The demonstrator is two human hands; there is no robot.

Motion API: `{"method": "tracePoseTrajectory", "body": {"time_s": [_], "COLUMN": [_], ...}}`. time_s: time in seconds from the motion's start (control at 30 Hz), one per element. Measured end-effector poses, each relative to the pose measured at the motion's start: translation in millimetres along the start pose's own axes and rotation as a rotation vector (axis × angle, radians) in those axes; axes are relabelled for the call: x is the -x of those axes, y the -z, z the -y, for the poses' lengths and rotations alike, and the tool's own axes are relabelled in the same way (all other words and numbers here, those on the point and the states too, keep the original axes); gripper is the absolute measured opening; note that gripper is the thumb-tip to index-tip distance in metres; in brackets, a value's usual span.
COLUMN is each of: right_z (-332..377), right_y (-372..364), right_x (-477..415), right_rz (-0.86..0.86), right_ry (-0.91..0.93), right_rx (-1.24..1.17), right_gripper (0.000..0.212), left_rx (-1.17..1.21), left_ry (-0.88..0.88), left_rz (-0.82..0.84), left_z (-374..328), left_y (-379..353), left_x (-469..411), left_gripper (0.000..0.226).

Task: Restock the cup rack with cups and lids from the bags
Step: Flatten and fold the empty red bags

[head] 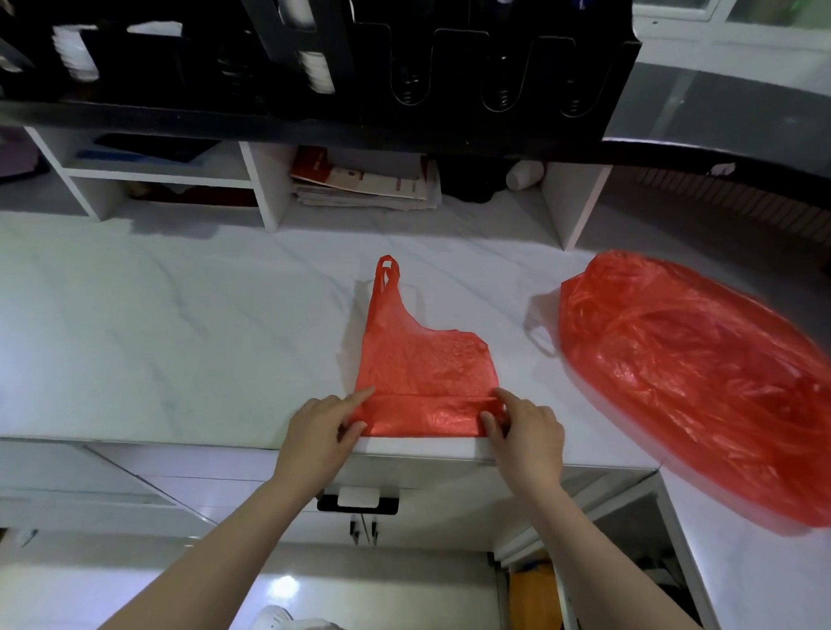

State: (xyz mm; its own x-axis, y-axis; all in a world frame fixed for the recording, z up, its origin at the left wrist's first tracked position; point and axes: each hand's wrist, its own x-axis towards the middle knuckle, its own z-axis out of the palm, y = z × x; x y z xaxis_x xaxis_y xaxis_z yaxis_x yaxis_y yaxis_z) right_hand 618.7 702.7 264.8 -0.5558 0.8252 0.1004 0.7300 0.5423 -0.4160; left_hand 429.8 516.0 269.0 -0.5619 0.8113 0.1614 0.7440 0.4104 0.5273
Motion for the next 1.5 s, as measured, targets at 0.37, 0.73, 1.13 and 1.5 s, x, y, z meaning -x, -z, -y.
{"method": "tracePoseTrajectory", "body": {"time_s": [0.37, 0.73, 1.13, 1.5], "right_z": [33, -8, -19, 1], "right_y": [-16, -1, 16, -5], "right_x": [28, 30, 23, 5], "right_rz": [0.274, 0.285, 0.079, -0.020], "right_ry": [0.592, 0.373, 0.152, -0.160], "right_rx": [0.290, 0.297, -0.284, -0.168], "right_gripper": [0.069, 0.079, 0.001, 0.043], "left_rx": [-0.470, -0.432, 0.053, -0.099], "left_ry": [-0.330, -0.377, -0.058, 0.262], "left_rz": [0.353, 0.276, -0.059, -0.109], "left_z": [-18, -10, -4, -24], "left_y": [-15, -18, -6, -16], "left_x": [-10, 10, 18, -11], "left_gripper": [0.076, 0.081, 0.017, 0.041]}}
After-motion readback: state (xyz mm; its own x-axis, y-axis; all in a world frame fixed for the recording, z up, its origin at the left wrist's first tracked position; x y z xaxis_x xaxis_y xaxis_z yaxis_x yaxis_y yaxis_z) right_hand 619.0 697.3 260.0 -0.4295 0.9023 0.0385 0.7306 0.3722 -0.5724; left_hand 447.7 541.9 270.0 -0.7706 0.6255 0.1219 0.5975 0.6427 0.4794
